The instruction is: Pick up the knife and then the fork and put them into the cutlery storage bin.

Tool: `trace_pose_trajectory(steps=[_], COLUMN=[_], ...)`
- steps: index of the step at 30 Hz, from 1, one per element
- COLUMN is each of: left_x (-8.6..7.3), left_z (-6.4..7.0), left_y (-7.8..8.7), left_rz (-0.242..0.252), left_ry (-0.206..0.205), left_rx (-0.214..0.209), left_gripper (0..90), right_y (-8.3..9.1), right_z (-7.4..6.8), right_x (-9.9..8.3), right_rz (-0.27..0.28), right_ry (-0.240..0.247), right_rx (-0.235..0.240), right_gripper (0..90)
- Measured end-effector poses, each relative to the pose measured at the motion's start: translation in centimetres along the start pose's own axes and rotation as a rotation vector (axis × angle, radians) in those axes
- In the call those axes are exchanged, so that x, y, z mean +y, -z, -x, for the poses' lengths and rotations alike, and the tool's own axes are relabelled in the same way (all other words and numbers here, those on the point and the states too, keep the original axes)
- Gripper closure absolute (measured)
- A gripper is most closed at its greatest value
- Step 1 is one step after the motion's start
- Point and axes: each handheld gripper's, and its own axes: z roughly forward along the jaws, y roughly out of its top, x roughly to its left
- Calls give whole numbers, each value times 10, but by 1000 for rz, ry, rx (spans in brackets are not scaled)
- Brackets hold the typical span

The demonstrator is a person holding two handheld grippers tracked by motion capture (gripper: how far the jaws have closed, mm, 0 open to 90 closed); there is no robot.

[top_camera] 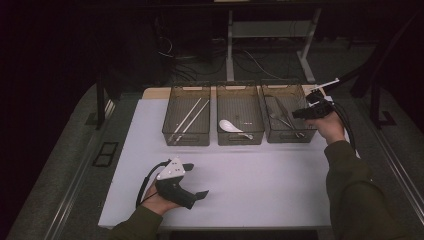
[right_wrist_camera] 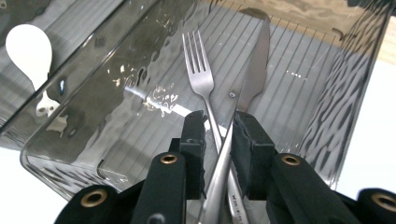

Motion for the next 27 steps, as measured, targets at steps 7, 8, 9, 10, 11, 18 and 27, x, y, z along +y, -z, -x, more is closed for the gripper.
trace_pose_trajectory(steps=[7,8,9,10,11,18,27], left_x=[0,0,0,0,0,0,-1], left_z=[0,0,0,0,0,-1,-3], left_y=[0,0,0,0,0,1,1], left_rz=[0,0,0,0,0,2,6], left_ry=[1,0,1,1,1,-1,3], left_rx=[0,0,0,1,1,1,-4], left_gripper=[0,0,0,0,0,0,0], right_y=[8,9,10,11,12,19,24], right_z=[1,1,2,2,2,4,0], right_x=[0,0,0,0,0,-1,-6], right_rz=[41,50,59,65,73,135,232], right_ry=[-25,-29,-34,-42,-43,-60,-63], right_rx=[21,26,31,34,36,48,8], right_gripper=[664,642,620,596,570,429,320])
